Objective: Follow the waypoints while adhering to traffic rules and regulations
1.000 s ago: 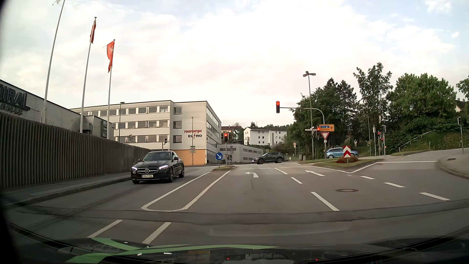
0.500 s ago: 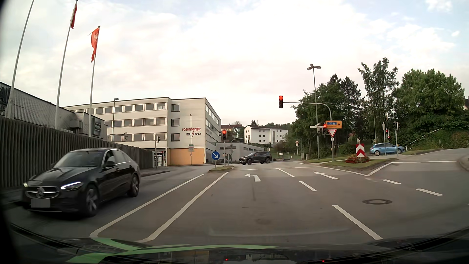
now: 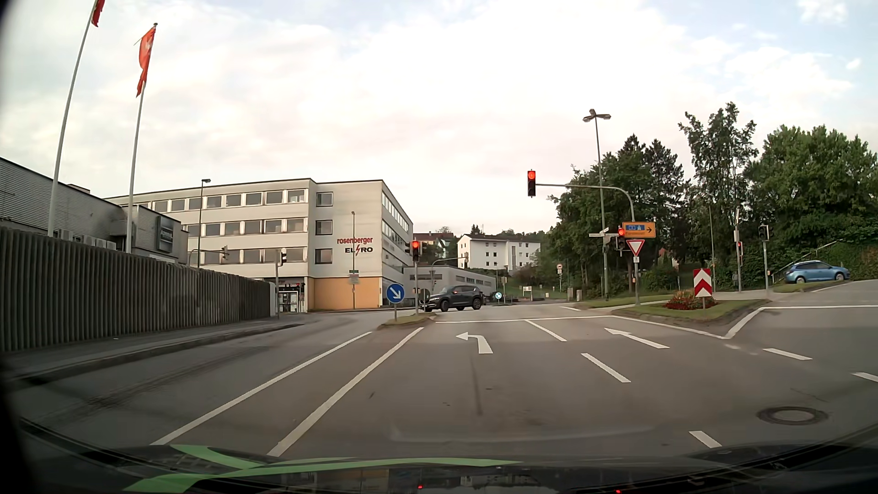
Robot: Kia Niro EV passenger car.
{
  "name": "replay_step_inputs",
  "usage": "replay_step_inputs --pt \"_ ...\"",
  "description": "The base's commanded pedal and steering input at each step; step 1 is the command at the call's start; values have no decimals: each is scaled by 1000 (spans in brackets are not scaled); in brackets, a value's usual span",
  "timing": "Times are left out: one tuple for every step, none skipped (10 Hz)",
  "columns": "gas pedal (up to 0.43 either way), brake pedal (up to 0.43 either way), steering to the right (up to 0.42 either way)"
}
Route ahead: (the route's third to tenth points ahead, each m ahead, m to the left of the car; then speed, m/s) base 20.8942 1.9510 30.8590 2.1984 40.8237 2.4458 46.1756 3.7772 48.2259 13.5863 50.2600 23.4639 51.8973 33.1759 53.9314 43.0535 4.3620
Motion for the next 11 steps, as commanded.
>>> replay_step_inputs --pt "20 0 -1" --pt "20 0 -1" --pt "20 0 1" --pt "20 0 3" --pt "20 0 4" --pt "20 0 4" --pt "20 0 5" --pt "20 0 5" --pt "28 0 4" --pt "28 0 4" --pt "39 0 4"
